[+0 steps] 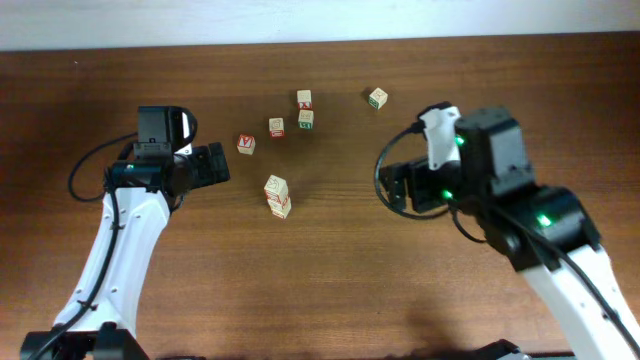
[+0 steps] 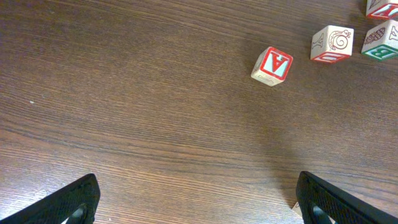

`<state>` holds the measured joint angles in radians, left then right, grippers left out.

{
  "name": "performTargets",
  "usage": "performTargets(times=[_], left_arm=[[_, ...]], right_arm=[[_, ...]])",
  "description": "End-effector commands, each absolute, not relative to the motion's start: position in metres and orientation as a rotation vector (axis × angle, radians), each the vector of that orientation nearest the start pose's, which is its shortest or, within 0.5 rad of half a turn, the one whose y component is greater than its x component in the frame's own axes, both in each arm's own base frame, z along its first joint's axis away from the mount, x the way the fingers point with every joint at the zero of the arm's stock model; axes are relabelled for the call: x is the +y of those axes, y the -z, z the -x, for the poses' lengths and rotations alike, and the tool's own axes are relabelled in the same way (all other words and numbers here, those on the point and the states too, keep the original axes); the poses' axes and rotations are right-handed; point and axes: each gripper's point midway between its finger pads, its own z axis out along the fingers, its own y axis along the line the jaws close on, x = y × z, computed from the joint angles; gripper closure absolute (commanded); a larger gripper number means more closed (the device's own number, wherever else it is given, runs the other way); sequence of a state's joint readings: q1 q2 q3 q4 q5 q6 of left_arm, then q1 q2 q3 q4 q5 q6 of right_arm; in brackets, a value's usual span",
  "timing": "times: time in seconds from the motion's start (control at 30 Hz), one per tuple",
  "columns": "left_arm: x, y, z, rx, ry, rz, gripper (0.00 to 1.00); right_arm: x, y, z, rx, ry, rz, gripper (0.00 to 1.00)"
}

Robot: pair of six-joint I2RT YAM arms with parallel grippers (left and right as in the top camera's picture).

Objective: Rotate 5 blocks

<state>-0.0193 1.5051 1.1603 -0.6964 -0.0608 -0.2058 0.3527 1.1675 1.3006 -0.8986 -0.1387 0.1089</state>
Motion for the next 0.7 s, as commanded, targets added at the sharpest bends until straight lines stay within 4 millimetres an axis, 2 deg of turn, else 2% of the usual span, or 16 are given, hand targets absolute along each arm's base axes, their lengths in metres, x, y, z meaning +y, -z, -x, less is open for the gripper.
performTargets(times=[0.0, 0.07, 0.2, 0.67], left_arm=[[0.007, -0.152, -0.381, 2.559, -0.015, 0.269, 0.01], [0.007, -0.152, -0.381, 2.559, -0.015, 0.269, 0.01], [0.007, -0.152, -0.381, 2.559, -0.015, 0.269, 0.01], [0.007, -0.152, -0.381, 2.559, -0.015, 0.269, 0.01]], right_arm=[[0.122, -0.318, -0.282, 2.214, -0.371, 0.325, 0.01], [0.117, -0.334, -0.271, 2.158, -0.379, 0.321, 0.01], [0.115, -0.347, -0.258, 2.107, -0.399, 0.326, 0.01], [0.097, -0.342, -0.265, 2.127, -0.271, 0.266, 0.01]])
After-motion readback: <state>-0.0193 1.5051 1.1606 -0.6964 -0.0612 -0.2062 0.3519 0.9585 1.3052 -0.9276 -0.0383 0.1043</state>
